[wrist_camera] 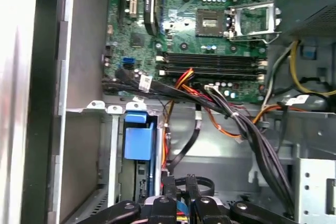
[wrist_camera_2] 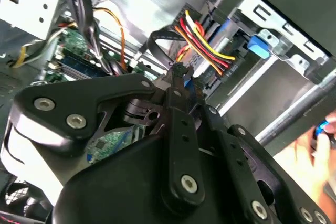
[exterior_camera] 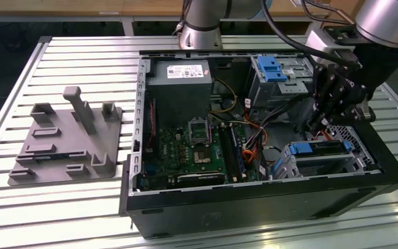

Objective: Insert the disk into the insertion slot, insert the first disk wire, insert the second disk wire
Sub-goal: 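Insert the second disk wire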

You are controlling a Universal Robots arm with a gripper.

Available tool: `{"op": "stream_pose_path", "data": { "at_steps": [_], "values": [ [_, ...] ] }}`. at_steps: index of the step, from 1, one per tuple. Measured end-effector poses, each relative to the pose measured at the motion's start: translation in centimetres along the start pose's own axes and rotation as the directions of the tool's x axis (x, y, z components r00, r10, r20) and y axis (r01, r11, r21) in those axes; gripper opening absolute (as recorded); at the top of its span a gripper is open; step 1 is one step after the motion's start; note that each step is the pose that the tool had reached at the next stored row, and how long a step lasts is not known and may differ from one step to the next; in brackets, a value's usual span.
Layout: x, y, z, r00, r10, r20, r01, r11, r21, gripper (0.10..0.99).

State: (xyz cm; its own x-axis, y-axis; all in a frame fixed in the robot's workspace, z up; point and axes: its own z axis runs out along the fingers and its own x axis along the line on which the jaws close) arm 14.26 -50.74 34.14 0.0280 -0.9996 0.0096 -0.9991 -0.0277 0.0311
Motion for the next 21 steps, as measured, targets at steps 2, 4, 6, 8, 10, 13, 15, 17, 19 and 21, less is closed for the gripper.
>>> {"op": "stream_pose_path", "data": {
  "at_steps": [2,4,6,8,10,13,15,17,19,21],
  "values": [
    [0.29,0.01,-0.01,0.9999,0.000,0.0154,0.000,1.0000,0.000,0.196],
    [0.59,0.02,-0.01,0.9995,-0.001,0.0311,0.001,1.0000,0.001,0.196],
    [0.87,0.02,-0.01,0.9989,-0.001,0.0463,0.001,1.0000,0.001,0.196],
    [1.10,0.03,-0.02,0.9984,-0.002,0.0563,0.002,1.0000,0.002,0.196],
    [1.10,0.03,-0.02,0.9984,-0.002,0.0569,0.002,1.0000,0.002,0.196],
    [1.11,0.03,-0.02,0.9983,-0.002,0.0577,0.002,1.0000,0.002,0.196],
    [1.11,0.03,-0.02,0.9983,-0.002,0.0580,0.002,1.0000,0.002,0.196],
    [1.11,0.03,-0.02,0.9983,-0.002,0.0582,0.002,1.0000,0.002,0.196],
    [1.11,0.03,-0.02,0.9983,-0.002,0.0585,0.002,1.0000,0.002,0.196],
    [1.11,0.03,-0.02,0.9983,-0.002,0.0587,0.002,1.0000,0.002,0.196]
  ]
}}
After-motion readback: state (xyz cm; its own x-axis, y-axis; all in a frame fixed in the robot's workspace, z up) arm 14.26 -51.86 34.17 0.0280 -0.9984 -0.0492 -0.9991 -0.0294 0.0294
